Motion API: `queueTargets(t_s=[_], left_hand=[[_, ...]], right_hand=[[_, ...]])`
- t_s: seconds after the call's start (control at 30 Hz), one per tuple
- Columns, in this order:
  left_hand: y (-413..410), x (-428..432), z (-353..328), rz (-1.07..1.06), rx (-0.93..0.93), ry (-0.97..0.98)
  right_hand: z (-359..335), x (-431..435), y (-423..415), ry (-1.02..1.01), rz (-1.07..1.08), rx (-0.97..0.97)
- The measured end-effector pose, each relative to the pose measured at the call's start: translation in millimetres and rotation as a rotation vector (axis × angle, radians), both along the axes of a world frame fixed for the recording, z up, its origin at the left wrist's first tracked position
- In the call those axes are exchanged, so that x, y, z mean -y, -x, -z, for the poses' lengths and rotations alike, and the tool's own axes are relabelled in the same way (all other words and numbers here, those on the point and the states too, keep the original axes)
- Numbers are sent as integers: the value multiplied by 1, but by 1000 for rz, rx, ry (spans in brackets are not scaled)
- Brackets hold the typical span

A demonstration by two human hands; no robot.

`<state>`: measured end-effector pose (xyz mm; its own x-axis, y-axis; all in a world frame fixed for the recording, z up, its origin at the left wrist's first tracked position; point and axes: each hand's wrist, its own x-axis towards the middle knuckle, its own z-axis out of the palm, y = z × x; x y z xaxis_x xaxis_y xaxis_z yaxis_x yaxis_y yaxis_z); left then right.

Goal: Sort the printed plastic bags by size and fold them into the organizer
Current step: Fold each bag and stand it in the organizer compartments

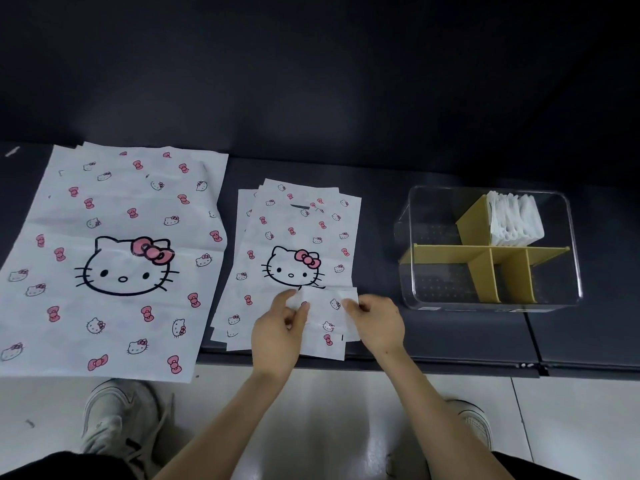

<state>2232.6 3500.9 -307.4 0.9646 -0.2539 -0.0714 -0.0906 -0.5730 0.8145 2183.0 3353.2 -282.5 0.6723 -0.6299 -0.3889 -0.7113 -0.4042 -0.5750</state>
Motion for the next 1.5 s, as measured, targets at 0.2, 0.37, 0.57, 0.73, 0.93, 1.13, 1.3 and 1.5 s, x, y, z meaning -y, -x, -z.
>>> queueTargets(t_s=[0.2,0.37,0.57,0.73,0.93,1.13,1.3,1.5], left_hand=[[-2,10,10,-59,175,-114],[1,7,20,-30,252,-137],[0,0,25,48,418,-197],[-2,1,27,108,642,-324],[6,7,25,456,566,-423],[10,7,29,457,400,-569],[10,8,30,460,387,-610],[5,5,29,491,385,-554]], right_hand=[[7,-2,-4,47,27,-29],[7,-2,-6,84,-2,-61],[6,-5,-5,93,-9,-77],[5,-6,-7,94,-18,-68],[5,-5,-8,115,-32,-61],[2,-6,-9,259,-26,87],[-3,11,-27,255,-447,-21],[-14,18,-36,258,-496,-168]])
